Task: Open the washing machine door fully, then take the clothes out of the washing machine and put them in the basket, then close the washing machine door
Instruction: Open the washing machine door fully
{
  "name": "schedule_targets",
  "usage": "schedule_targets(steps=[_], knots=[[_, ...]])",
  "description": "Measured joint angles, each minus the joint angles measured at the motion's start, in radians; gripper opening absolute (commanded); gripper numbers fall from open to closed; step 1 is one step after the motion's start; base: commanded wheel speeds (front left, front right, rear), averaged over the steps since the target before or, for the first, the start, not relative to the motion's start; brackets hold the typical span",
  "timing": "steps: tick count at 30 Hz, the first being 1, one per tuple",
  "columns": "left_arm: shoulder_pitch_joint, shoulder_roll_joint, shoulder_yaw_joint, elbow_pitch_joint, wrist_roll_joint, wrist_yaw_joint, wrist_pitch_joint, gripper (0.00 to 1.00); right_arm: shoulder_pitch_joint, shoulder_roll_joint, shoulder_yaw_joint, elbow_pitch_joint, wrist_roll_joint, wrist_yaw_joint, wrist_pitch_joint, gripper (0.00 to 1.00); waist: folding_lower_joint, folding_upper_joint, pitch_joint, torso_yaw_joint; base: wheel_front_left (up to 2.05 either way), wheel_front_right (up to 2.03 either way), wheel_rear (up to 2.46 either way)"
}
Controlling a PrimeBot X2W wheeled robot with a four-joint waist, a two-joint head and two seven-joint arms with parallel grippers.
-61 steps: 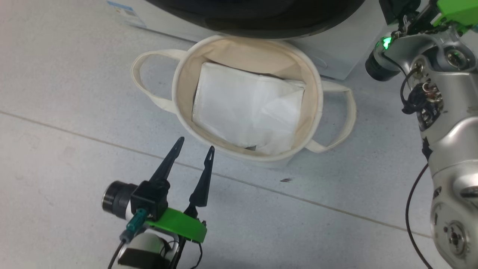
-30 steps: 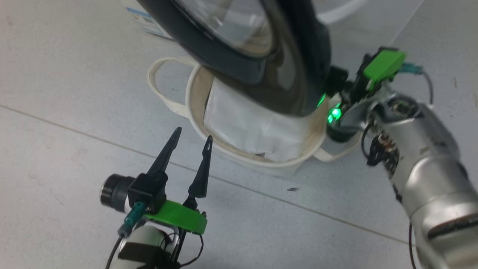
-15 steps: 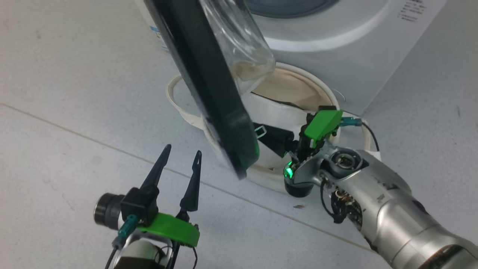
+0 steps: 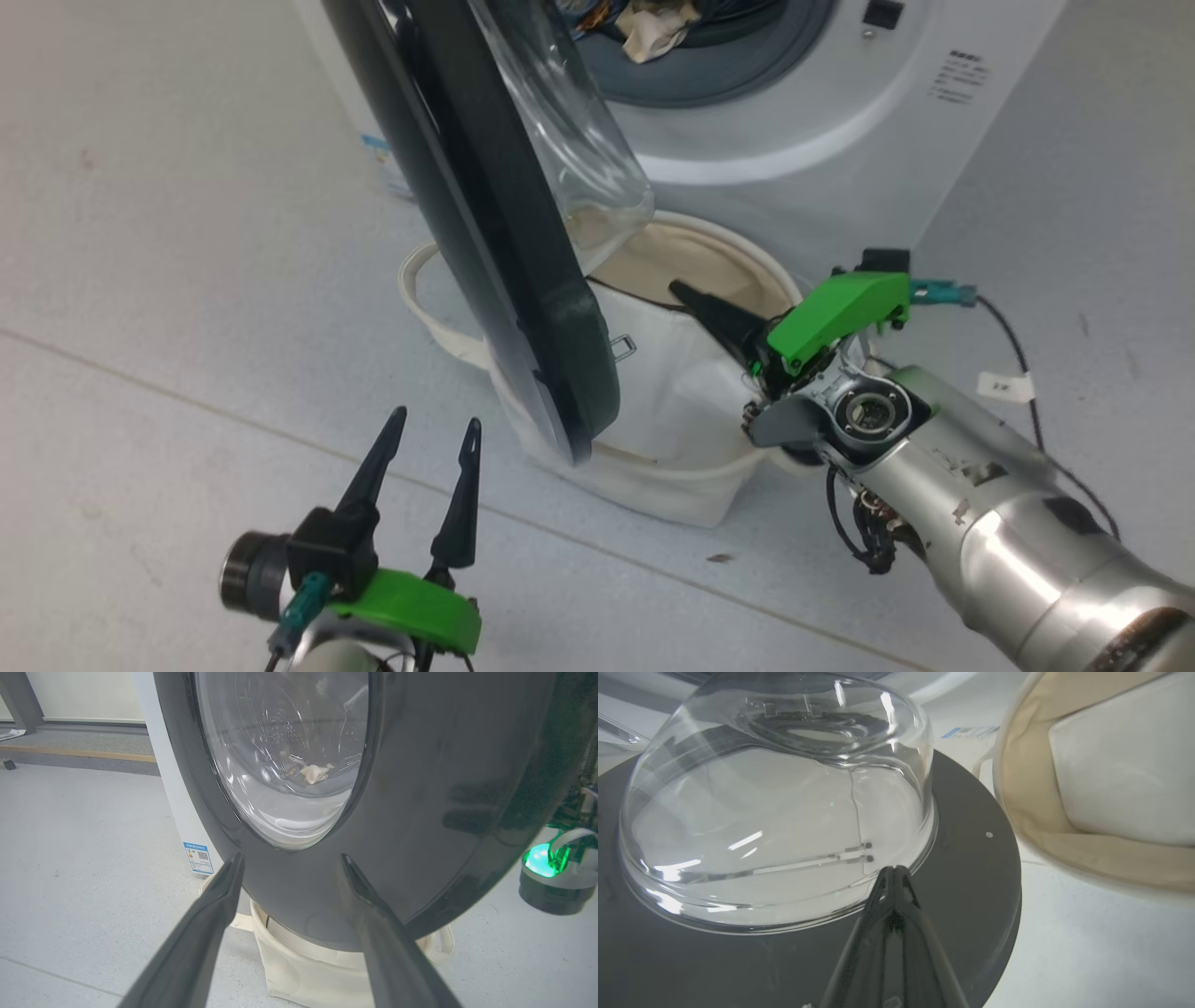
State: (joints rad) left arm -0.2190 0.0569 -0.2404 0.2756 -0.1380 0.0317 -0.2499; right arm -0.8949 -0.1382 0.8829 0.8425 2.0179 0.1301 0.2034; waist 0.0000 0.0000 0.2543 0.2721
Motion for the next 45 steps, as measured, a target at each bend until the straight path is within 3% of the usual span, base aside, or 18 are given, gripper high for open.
schedule_targets(steps=[3,7,12,14,15,19,20,27,31,32,33,45], knots=[[0.021,0.006,0.006,0.004,0.0,0.001,0.0,1.0,0.001,-0.041,0.007,-0.096,-0.117,0.0,-0.145,0.0,0.0,0.0,-0.026,-0.023,0.0,0.0,0.0],[0.044,0.013,0.018,0.009,0.0,0.003,0.0,1.0,0.009,-0.105,0.071,-0.196,-0.354,0.0,-0.383,0.0,0.0,0.0,-0.069,-0.054,0.0,0.0,0.0],[0.095,0.029,0.027,0.002,0.0,0.002,0.0,1.0,0.089,-0.145,0.087,-0.204,-0.577,0.0,-0.452,0.0,0.0,0.0,-0.127,-0.097,0.0,0.0,0.0],[0.12,0.041,0.033,-0.006,0.0,0.003,0.0,1.0,0.128,-0.145,0.013,-0.209,-0.689,0.0,-0.452,0.0,0.0,0.0,-0.145,-0.118,0.0,0.0,0.0],[0.139,0.049,0.039,-0.013,0.0,0.004,0.0,1.0,0.165,-0.147,-0.079,-0.229,-0.813,0.0,-0.453,0.0,0.0,0.0,-0.161,-0.137,0.0,0.0,0.0],[0.159,0.056,0.049,-0.034,0.0,0.009,0.0,1.0,0.3,-0.128,-0.266,-0.329,-1.092,0.0,-0.453,0.0,-0.0001,0.0,-0.181,-0.171,0.0,0.0,0.0],[0.159,0.056,0.049,-0.034,0.0,0.009,0.0,1.0,0.3,-0.128,-0.266,-0.329,-1.092,0.0,-0.453,0.0,-0.0001,0.0,-0.181,-0.171,0.0,0.0,0.0],[0.16,0.059,0.048,-0.042,0.0,0.009,0.0,1.0,0.649,0.005,-0.517,-0.536,-1.446,0.0,-0.453,0.0,-0.0001,0.0,-0.19,-0.185,0.0,0.0,0.0],[0.161,0.06,0.047,-0.043,-0.006,0.009,0.0,1.0,0.764,0.062,-0.653,-0.581,-1.55,0.0,-0.453,0.0,-0.0001,0.0001,-0.188,-0.185,0.0,0.0,0.0],[0.161,0.061,0.047,-0.043,-0.006,0.009,0.0,1.0,0.778,0.067,-0.688,-0.595,-1.568,0.0,-0.453,0.17,-0.0001,0.0,-0.189,-0.185,0.0,0.0,0.0],[0.161,0.062,0.048,-0.043,-0.006,0.009,0.0,1.0,0.788,0.071,-0.711,-0.614,-1.579,0.0,-0.453,0.97,-0.0001,0.0,-0.188,-0.185,0.0,0.0,0.0],[0.161,0.064,0.047,-0.043,-0.006,0.009,0.0,1.0,0.803,0.082,-0.703,-0.658,-1.649,0.0,-0.453,1.0,0.0,0.0,-0.172,-0.196,0.0,0.0,0.0]])
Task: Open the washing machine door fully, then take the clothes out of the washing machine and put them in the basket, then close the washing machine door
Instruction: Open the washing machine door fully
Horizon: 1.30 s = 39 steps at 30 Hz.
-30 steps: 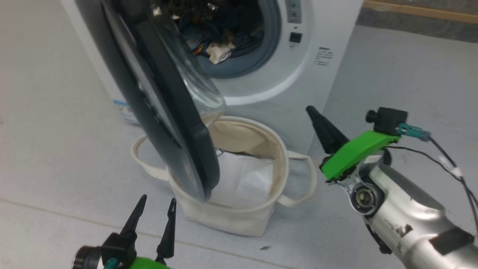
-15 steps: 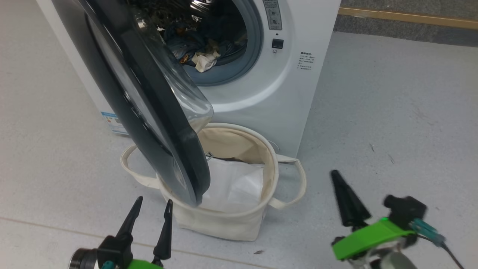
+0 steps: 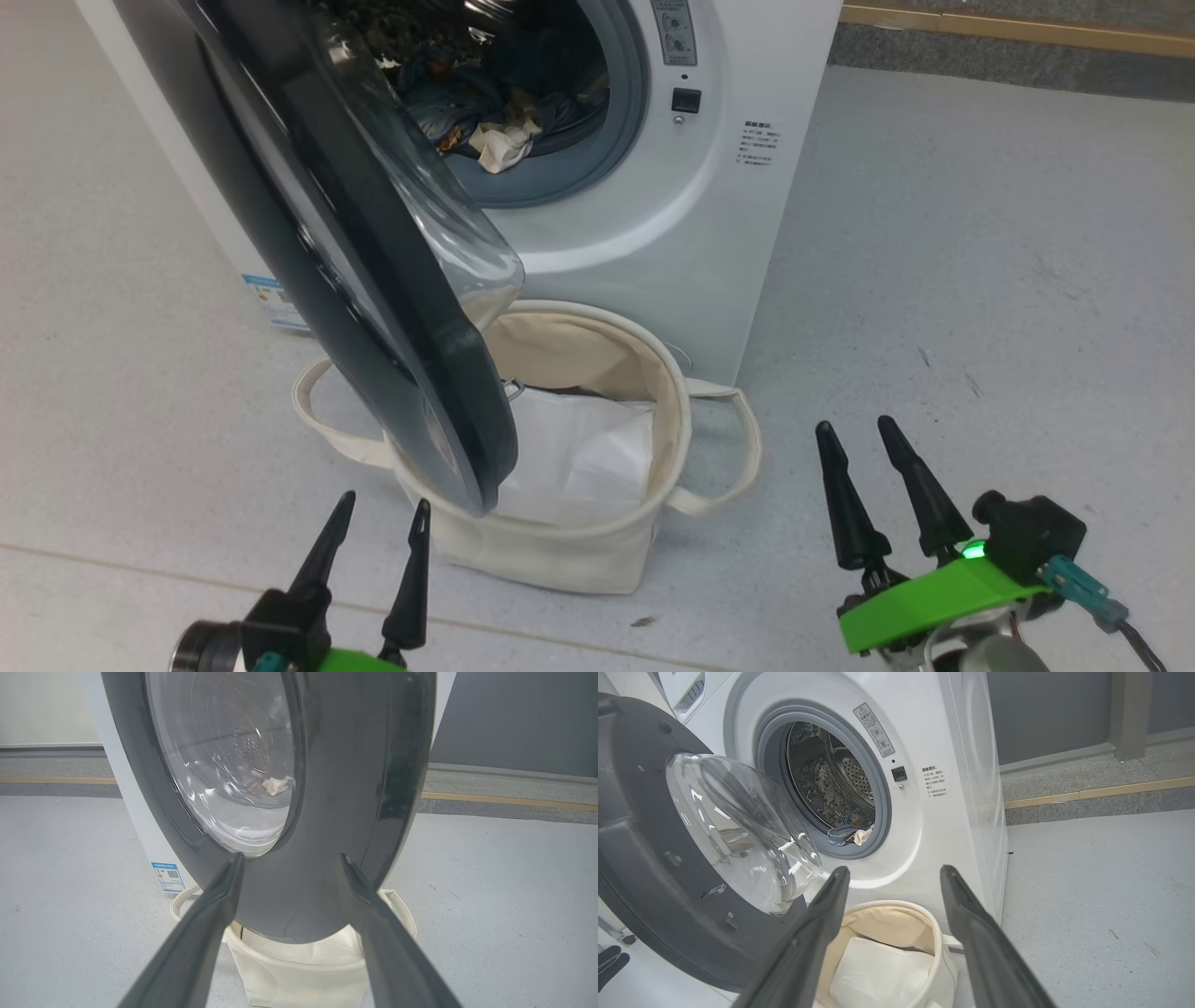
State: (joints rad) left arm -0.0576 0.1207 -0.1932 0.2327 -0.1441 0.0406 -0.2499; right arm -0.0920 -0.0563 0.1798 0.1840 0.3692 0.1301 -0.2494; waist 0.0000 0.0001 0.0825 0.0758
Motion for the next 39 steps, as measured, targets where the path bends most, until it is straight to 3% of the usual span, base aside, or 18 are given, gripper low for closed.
schedule_targets(steps=[20,29,34,35,36,39], knots=[[-0.001,-0.004,0.021,-0.018,-0.01,-0.01,0.0,1.0,-0.006,0.0,0.002,0.012,0.001,0.0,0.0,1.0,0.0,0.0,0.017,0.013,0.0,0.0,0.0],[-0.03,-0.018,0.086,-0.216,-0.021,-0.008,0.0,1.0,-0.02,0.0,0.001,0.013,0.001,0.0,0.0,1.0,0.0,0.0,0.042,0.021,0.0,0.0,0.0],[-0.084,-0.026,0.107,-0.416,-0.021,-0.011,-0.007,0.99,-0.029,0.0,0.002,0.013,0.002,0.0,0.0,1.0,0.0,0.0,0.059,0.023,0.0,0.0,0.0],[-0.093,-0.028,0.104,-0.448,-0.021,-0.017,-0.007,0.79,-0.029,0.0,0.002,0.015,0.002,0.0,0.0,1.0,0.0,0.0,0.062,0.023,0.0,0.0,0.0],[-0.099,-0.031,0.096,-0.48,-0.021,-0.024,-0.007,0.02,-0.03,0.0,0.003,0.015,0.002,0.0,0.0,1.0,0.0,0.0,0.066,0.023,0.0,0.0,0.0],[-0.112,-0.042,0.04,-0.532,-0.031,-0.034,-0.006,0.0,-0.04,0.0,0.005,0.018,0.002,0.0,0.0,1.0,0.0,0.0,0.077,0.019,0.0,0.0,0.0]])
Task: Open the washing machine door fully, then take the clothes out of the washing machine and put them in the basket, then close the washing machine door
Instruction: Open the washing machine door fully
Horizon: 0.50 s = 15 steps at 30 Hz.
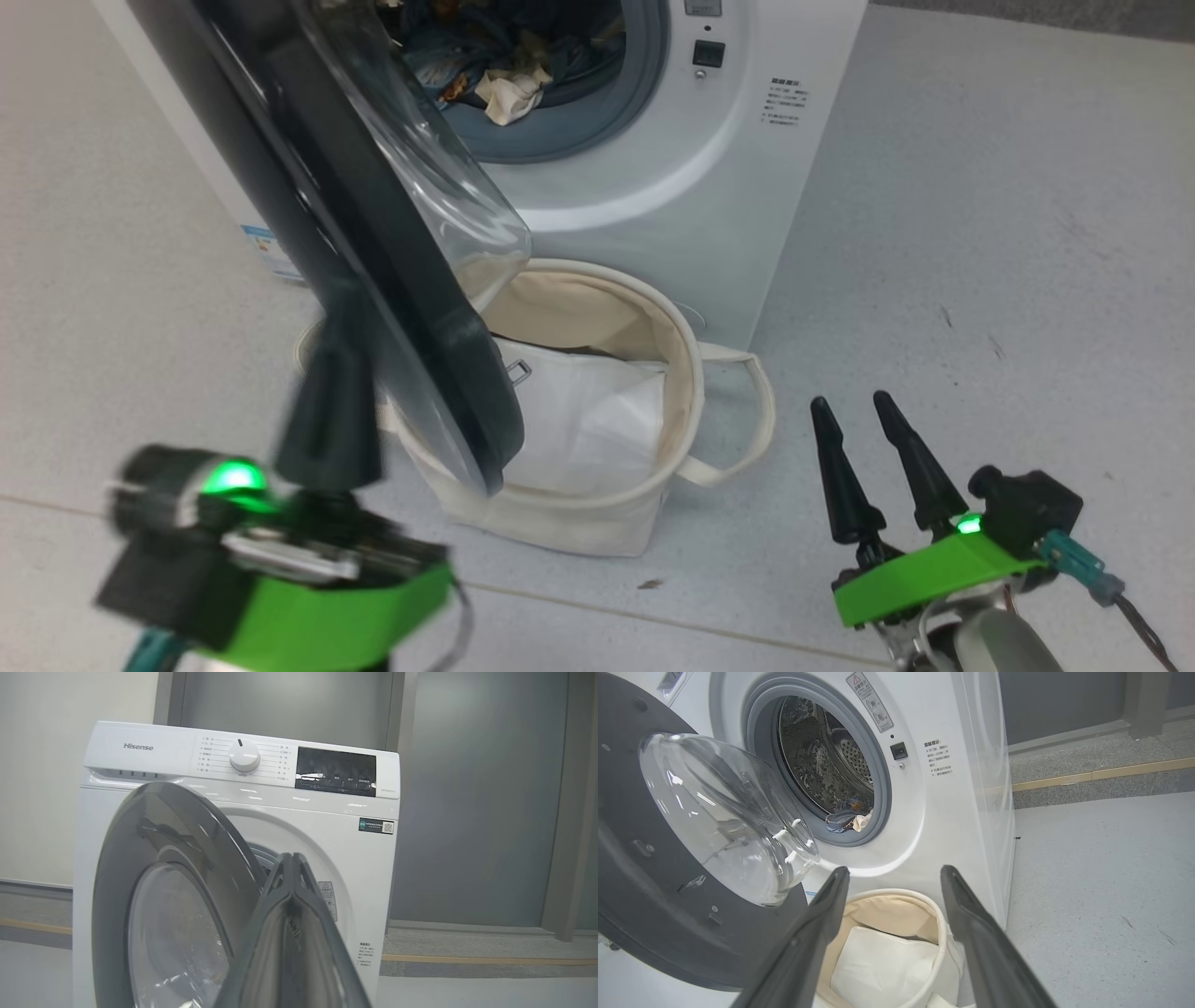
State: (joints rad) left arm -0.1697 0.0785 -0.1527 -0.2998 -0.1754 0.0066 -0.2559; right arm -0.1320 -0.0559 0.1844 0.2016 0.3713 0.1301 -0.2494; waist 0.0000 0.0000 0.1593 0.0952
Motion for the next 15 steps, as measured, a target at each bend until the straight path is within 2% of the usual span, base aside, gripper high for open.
schedule_targets(steps=[4,8,15], knots=[[-0.003,-0.017,-0.111,-0.017,-0.09,-0.032,0.076,0.0,-0.022,0.0,0.004,-0.002,0.01,0.0,0.0,1.0,0.0,0.0,0.015,-0.01,0.0,0.0,0.0],[-0.028,-0.018,-0.201,0.009,-0.091,-0.034,0.127,0.0,-0.033,0.0,0.008,-0.005,0.01,0.0,0.0,1.0,0.0,0.0,0.03,-0.022,0.0,0.0,0.0],[-0.068,-0.022,-0.263,0.142,-0.072,0.017,0.131,0.0,-0.039,0.0,0.011,-0.005,0.017,0.0,0.0,1.0,0.0,0.0,0.049,-0.039,0.0,0.0,0.0]])
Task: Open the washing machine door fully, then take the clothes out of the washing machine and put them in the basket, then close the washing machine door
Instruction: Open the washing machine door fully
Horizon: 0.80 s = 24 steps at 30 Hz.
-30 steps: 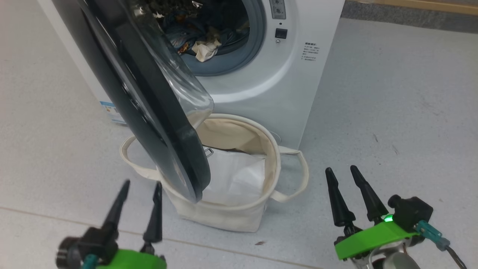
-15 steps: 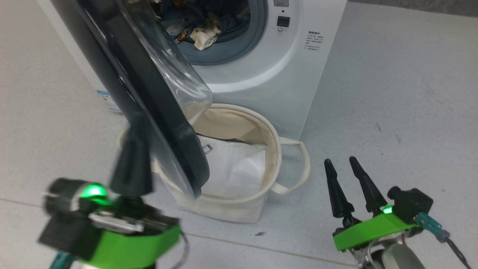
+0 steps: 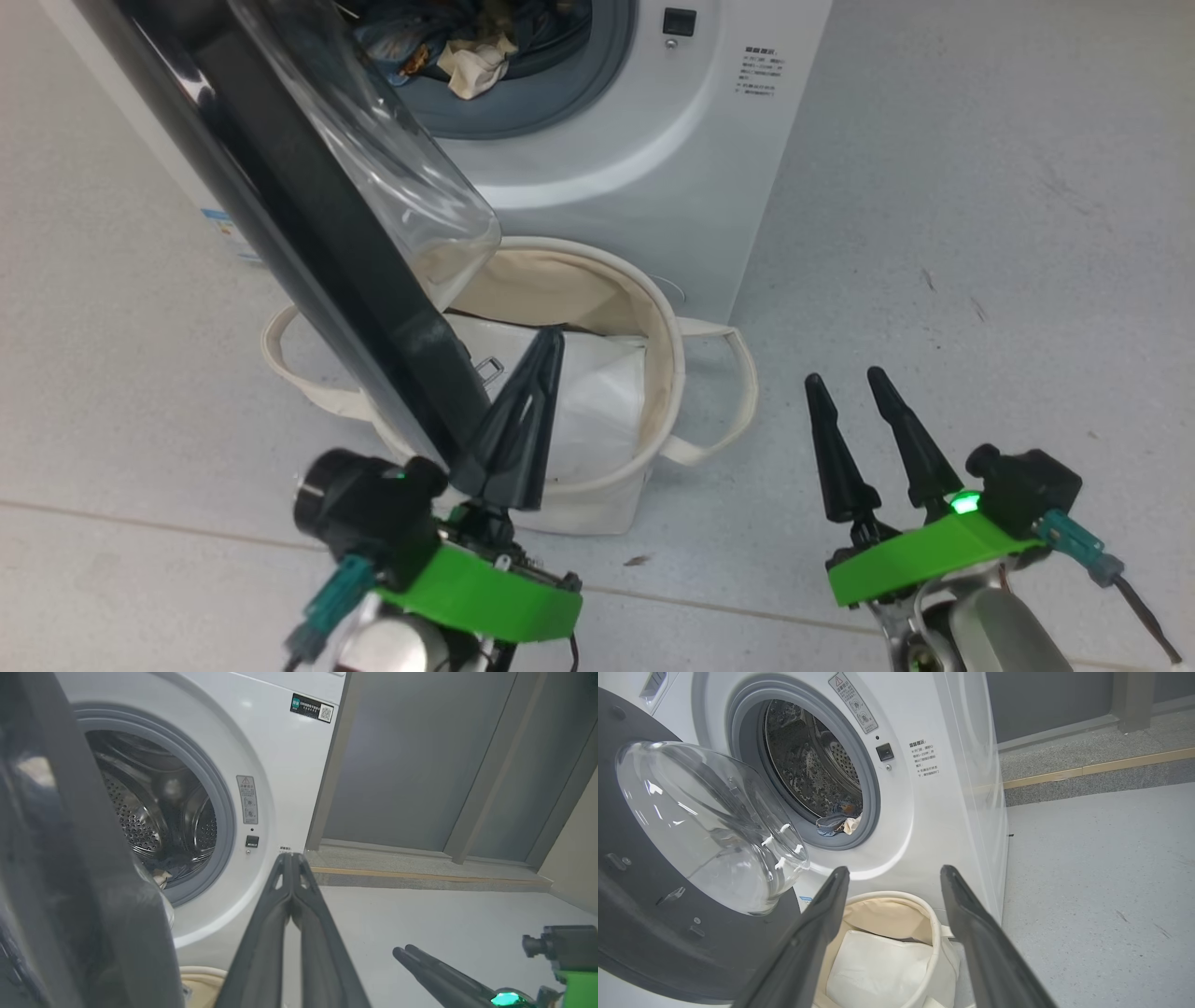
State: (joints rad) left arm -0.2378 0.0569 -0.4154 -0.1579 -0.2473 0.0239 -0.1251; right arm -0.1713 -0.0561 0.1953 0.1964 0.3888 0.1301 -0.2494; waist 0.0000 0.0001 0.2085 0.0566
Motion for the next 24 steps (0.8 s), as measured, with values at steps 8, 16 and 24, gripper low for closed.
schedule_targets(steps=[8,16,24], knots=[[-0.022,-0.002,-0.02,0.161,0.007,0.073,0.016,0.0,-0.015,0.0,0.006,0.0,0.007,0.0,0.0,1.0,0.0,0.0,0.016,0.003,0.0,0.0,0.0],[-0.025,-0.006,-0.006,0.219,0.012,0.127,-0.009,0.0,-0.014,0.0,0.014,0.004,0.007,0.0,0.0,1.0,0.0,0.0,0.01,0.046,0.0,0.0,0.0],[0.037,-0.005,0.011,0.211,0.007,0.153,-0.028,0.0,-0.013,0.0,0.025,0.021,0.006,0.0,0.0,1.0,0.0,0.0,-0.006,0.126,0.0,0.0,0.0]])
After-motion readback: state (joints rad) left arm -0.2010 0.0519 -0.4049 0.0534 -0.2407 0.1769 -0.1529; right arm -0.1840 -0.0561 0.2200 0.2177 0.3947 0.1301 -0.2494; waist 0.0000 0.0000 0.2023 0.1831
